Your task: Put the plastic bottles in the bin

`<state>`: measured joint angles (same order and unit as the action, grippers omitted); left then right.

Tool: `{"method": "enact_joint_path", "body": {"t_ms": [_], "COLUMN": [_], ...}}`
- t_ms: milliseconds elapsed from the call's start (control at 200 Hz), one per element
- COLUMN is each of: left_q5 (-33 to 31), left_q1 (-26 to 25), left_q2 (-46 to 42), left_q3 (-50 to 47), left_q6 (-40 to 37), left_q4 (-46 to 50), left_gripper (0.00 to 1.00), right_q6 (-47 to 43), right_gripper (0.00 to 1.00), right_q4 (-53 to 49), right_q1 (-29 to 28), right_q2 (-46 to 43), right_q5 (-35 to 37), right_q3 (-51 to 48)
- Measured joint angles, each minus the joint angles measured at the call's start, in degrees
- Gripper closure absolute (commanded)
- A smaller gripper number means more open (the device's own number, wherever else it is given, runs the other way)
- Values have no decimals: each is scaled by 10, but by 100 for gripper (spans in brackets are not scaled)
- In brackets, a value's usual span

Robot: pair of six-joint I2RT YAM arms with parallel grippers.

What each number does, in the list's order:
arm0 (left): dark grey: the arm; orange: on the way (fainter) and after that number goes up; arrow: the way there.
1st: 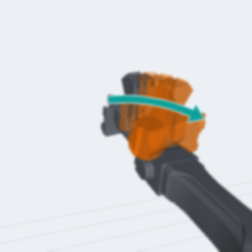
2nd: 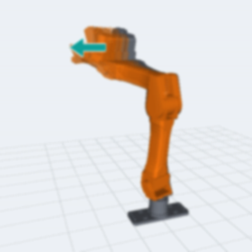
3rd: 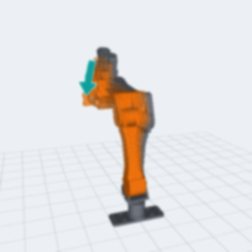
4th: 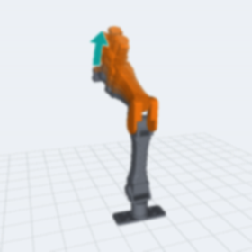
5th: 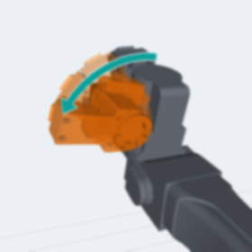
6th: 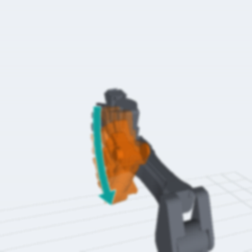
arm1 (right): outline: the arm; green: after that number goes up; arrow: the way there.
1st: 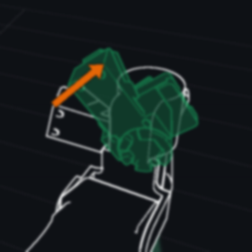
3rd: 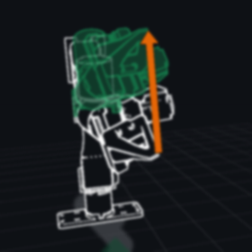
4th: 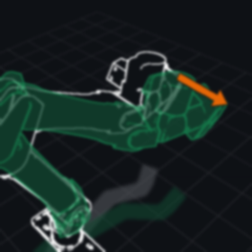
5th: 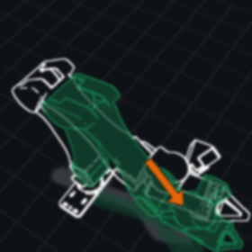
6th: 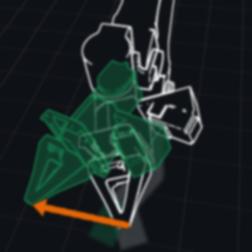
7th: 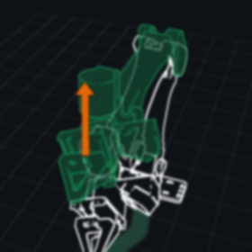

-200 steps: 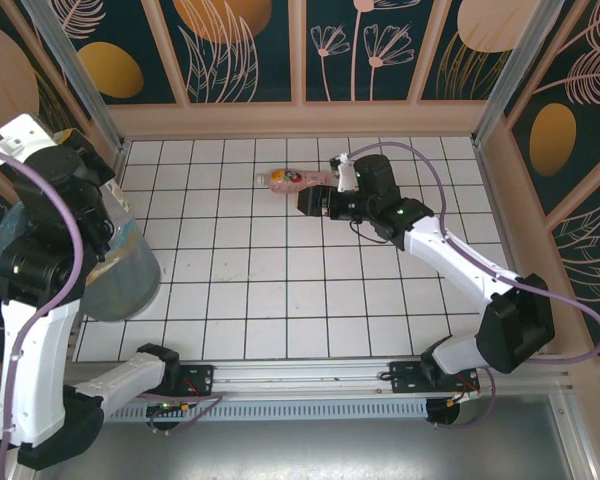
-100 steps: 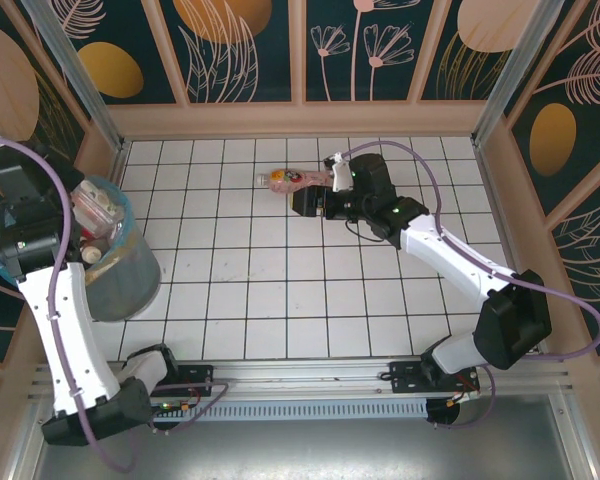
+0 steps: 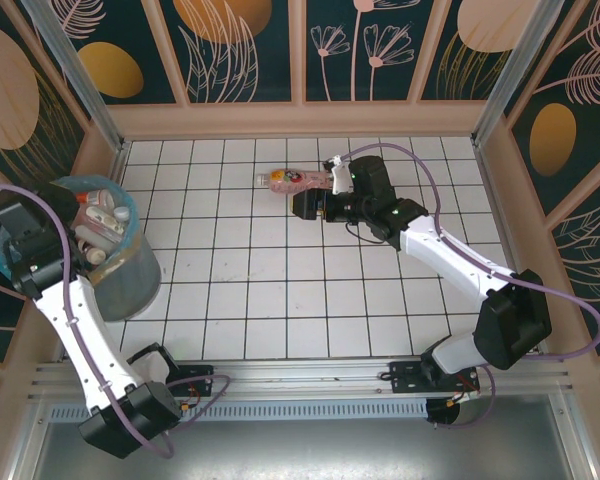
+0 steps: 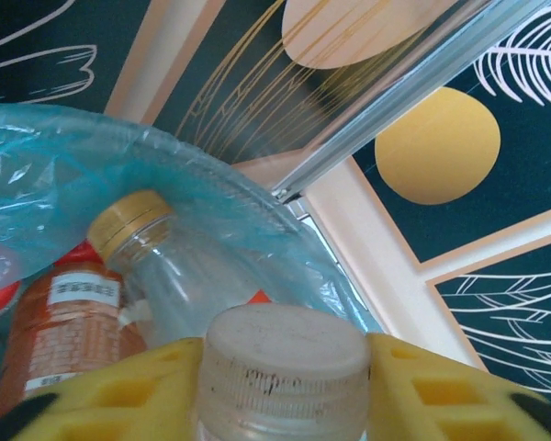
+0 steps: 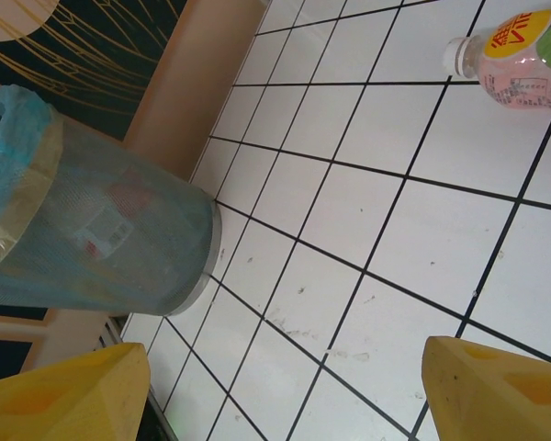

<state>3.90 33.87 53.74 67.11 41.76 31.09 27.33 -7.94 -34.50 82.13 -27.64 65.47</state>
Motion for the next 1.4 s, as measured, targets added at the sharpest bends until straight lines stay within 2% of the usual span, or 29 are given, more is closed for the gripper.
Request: {"method": "enact_joint_path", "body": {"t_ms": [20, 60, 320, 465, 661, 901, 1086, 1171, 1306, 1401], "left_q5": [-2, -9, -71, -86, -22, 25, 25, 25, 19, 13], "left_q1": [0, 0, 0, 0, 0, 0, -1, -1, -1, -4], "left_q2": [-3, -10, -23, -28, -31, -43, -61, -52, -35, -20], "left_q3": [0, 0, 47, 68, 30, -103, -114, -96, -25, 54], "left_q6": [5, 5, -7, -26, -36, -40, -47, -49, -56, -66], "left_q4": [0, -1, 0, -6, -40, -71, -74, -61, -33, -23], "left_gripper": [31, 29, 30, 47, 72, 77, 76, 68, 58, 55], "right_q6": [0, 0, 0, 1, 4, 17, 21, 22, 21, 10], "right_gripper": [22, 22, 22, 22, 22, 22, 22, 22, 22, 21], "right_q4": [0, 0, 0, -1, -5, -5, -15, -18, -30, -42], "right_q1": [0, 0, 0, 0, 0, -10, -30, -36, -39, -38], "right_q2": [0, 0, 6, 11, 25, 41, 61, 63, 65, 65], "right_q5": [-2, -4, -10, -10, -10, -10, -9, -9, -2, 20], "right_q3": [0, 0, 0, 0, 11, 21, 37, 42, 62, 81]}}
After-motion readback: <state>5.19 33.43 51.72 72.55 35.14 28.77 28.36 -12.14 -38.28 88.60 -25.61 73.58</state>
